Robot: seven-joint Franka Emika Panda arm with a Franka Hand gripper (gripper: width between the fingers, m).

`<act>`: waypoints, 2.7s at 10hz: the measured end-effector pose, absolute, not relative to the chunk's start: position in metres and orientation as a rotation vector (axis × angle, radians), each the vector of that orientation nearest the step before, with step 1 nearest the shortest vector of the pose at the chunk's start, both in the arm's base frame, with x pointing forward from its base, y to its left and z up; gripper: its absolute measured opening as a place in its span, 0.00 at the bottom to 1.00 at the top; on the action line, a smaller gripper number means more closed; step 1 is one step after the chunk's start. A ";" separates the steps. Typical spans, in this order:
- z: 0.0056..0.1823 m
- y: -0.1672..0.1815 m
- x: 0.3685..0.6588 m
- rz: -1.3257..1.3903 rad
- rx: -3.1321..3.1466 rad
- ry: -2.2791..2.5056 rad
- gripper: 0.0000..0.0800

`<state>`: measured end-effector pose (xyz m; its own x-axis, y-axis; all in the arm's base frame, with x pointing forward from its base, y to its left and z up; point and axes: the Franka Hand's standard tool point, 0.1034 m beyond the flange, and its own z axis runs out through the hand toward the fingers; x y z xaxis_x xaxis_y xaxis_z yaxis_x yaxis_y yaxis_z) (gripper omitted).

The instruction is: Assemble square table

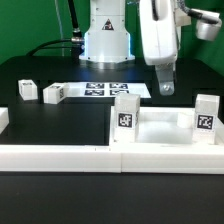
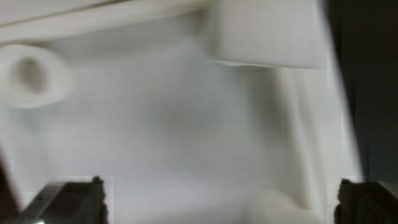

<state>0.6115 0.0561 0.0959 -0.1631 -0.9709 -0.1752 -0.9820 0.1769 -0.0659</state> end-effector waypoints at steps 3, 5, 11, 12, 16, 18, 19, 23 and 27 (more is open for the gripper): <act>0.089 0.054 0.601 0.117 -2.007 2.203 0.81; 0.088 0.053 0.601 0.118 -2.007 2.203 0.81; 0.050 0.050 0.553 -0.042 -2.031 2.230 0.81; 0.036 0.055 0.543 -0.053 -2.056 2.233 0.81; 0.016 0.054 0.535 -0.037 -2.093 2.247 0.81; 0.016 0.054 0.535 -0.038 -2.094 2.246 0.64; 0.016 0.054 0.535 -0.037 -2.094 2.247 0.64; 0.016 0.054 0.535 -0.038 -2.094 2.247 0.09; 0.016 0.054 0.535 -0.039 -2.094 2.247 0.07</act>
Offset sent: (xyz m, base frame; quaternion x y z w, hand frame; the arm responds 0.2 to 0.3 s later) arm 0.0000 0.0000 0.0000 0.0000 0.0000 0.0000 1.0000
